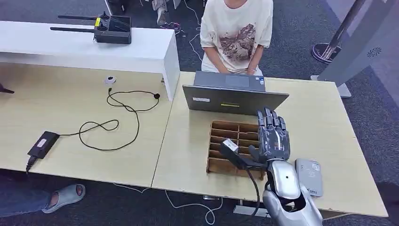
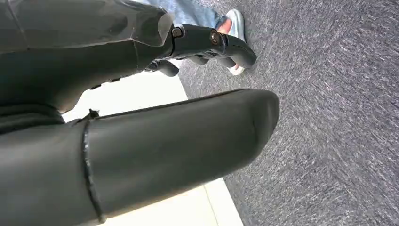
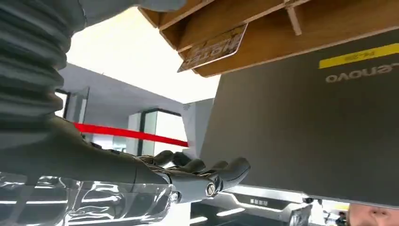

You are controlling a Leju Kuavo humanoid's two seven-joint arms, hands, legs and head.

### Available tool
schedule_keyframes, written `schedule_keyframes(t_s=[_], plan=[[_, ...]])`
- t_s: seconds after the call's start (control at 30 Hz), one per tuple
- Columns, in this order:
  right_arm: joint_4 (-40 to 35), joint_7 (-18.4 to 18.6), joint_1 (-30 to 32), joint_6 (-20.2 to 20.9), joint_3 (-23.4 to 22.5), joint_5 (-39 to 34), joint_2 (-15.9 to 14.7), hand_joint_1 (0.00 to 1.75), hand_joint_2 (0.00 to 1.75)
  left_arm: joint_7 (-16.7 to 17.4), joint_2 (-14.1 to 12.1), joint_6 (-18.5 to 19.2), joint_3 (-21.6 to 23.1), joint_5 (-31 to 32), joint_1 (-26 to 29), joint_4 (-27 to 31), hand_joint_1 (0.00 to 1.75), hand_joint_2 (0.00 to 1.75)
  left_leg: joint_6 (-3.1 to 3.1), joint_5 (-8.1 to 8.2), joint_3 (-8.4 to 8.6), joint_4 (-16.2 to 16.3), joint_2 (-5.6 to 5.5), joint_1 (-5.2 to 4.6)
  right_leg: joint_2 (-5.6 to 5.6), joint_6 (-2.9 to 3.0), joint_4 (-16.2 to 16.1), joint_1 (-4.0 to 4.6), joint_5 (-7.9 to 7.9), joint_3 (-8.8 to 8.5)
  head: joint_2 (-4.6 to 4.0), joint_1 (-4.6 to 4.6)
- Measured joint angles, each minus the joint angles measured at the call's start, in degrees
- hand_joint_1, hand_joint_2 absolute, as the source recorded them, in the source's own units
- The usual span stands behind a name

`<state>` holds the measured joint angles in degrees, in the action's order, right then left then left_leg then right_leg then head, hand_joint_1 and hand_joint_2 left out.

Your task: Pass the card to the sensor for recognition and then transmit it.

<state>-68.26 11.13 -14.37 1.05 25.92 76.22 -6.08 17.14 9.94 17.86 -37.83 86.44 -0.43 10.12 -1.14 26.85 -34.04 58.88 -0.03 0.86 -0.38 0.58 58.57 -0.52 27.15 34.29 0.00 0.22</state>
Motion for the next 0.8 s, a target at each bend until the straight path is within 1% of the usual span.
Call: schedule_keyframes(t_s=[0.13, 0.17, 0.2, 0.23, 0.3, 0.37, 0.43, 0.5, 0.53, 0.6, 0.67, 0.7, 0.73, 0.8], plan=[[0.0, -0.46, -0.01, 0.04, 0.0, -0.59, 0.02, 0.23, 1.75, 0.0, 0.0, 0.0, 0.0, -0.02, 0.0, 0.0, 0.0, 0.0, 0.0, 0.0, 0.0, 0.0, 0.0, 0.0, 0.0, 0.0, 0.0, 0.0, 0.0, 0.0, 0.0, 0.0], [0.02, -0.5, -0.01, 0.09, 0.0, -0.61, 0.02, 0.31, 1.75, 0.0, -0.02, 0.0, 0.0, -0.02, 0.0, 0.0, 0.0, 0.0, 0.0, 0.0, 0.0, 0.0, 0.0, 0.0, 0.0, 0.0, 0.0, 0.0, 0.0, 0.0, 0.0, 0.0], [0.02, -0.5, -0.01, 0.09, 0.0, -0.66, 0.0, 0.47, 1.75, 0.0, -0.02, 0.0, 0.0, -0.02, 0.0, 0.0, 0.0, 0.0, 0.0, 0.0, 0.0, 0.0, 0.0, 0.0, 0.0, 0.0, 0.0, 0.0, 0.0, 0.0, 0.0, 0.0], [0.02, -0.5, -0.01, 0.11, 0.0, -0.68, 0.02, 0.49, 1.75, 0.0, -0.02, 0.0, 0.0, -0.02, 0.0, 0.0, 0.0, 0.0, 0.0, 0.0, 0.0, 0.0, 0.0, 0.0, 0.0, 0.0, 0.0, 0.0, 0.0, 0.0, 0.0, 0.0], [0.02, -0.5, -0.01, 0.11, 0.0, -0.68, 0.02, 0.66, 1.75, 0.0, -0.02, -0.02, 0.0, -0.02, 0.01, 0.0, 0.0, 0.0, 0.0, 0.0, 0.0, 0.0, 0.0, 0.0, 0.0, 0.0, 0.0, 0.0, 0.0, 0.0, 0.0, 0.0], [0.04, -0.53, 0.0, 0.09, 0.0, -0.68, 0.02, 0.7, 1.75, -0.04, -0.02, -0.04, 0.0, -0.02, 0.01, 0.0, 0.0, 0.0, 0.0, 0.0, 0.0, 0.0, 0.0, 0.0, 0.0, 0.0, 0.0, 0.0, 0.0, 0.0, 0.02, 0.0], [0.04, -0.59, 0.0, 0.07, 0.0, -0.68, 0.0, 0.77, 1.75, -0.28, -0.02, -0.11, 0.0, -0.02, 0.02, 0.0, 0.0, 0.0, 0.0, 0.0, 0.0, 0.0, 0.0, 0.0, 0.0, 0.0, 0.0, 0.0, 0.0, 0.0, 0.0, 0.0], [0.04, -0.59, -0.01, 0.02, 0.0, -0.68, 0.0, 0.87, 1.75, -0.28, -0.02, -0.13, 0.0, 0.0, 0.01, 0.0, 0.0, 0.0, 0.0, 0.0, 0.0, 0.0, 0.0, 0.0, 0.0, 0.0, 0.0, 0.0, 0.0, 0.0, 0.0, 0.0], [0.04, -0.59, -0.01, 0.02, 0.0, -0.68, 0.0, 0.96, 1.75, -0.28, -0.02, -0.11, 0.0, 0.0, 0.01, 0.0, 0.0, 0.0, 0.0, 0.0, 0.0, 0.0, 0.0, 0.0, 0.0, 0.0, 0.0, 0.0, 0.0, 0.0, 0.0, 0.0], [0.04, -0.59, -0.02, 0.02, 0.0, -0.68, 0.0, 0.98, 1.75, -0.28, -0.02, -0.09, 0.0, 0.0, 0.01, 0.0, 0.0, 0.0, 0.0, 0.0, 0.0, 0.0, 0.0, 0.0, 0.0, 0.0, 0.0, 0.0, 0.0, 0.0, 0.02, 0.0], [0.11, -0.59, -0.03, 0.02, 0.0, -0.68, 0.0, 1.06, 1.75, -0.28, -0.02, -0.02, 0.0, 0.02, 0.01, 0.0, 0.0, 0.0, 0.0, 0.0, 0.0, 0.0, 0.0, 0.0, 0.0, 0.0, 0.0, 0.0, 0.0, 0.0, 0.0, 0.0], [0.15, -0.59, -0.03, 0.04, 0.0, -0.68, 0.0, 1.05, 1.75, -0.28, -0.02, -0.02, 0.0, 0.02, 0.01, 0.0, 0.0, 0.0, 0.0, 0.0, 0.0, 0.0, 0.0, 0.0, 0.0, 0.0, 0.0, 0.0, 0.0, 0.0, 0.0, 0.0], [0.2, -0.59, -0.03, 0.04, 0.0, -0.68, 0.0, 1.12, 1.75, -0.28, -0.02, -0.02, 0.0, 0.02, 0.01, 0.0, 0.0, 0.0, 0.0, 0.0, 0.0, 0.0, 0.0, 0.0, 0.0, 0.0, 0.0, 0.0, 0.0, 0.0, 0.0, 0.0], [0.33, -0.59, -0.04, 0.04, 0.0, -0.68, 0.02, 1.1, 1.75, -0.28, -0.02, 0.0, 0.0, 0.02, 0.01, 0.0, 0.0, 0.0, 0.0, 0.0, 0.0, 0.0, 0.0, 0.0, 0.0, 0.0, 0.0, 0.0, 0.0, 0.0, 0.02, 0.0]])
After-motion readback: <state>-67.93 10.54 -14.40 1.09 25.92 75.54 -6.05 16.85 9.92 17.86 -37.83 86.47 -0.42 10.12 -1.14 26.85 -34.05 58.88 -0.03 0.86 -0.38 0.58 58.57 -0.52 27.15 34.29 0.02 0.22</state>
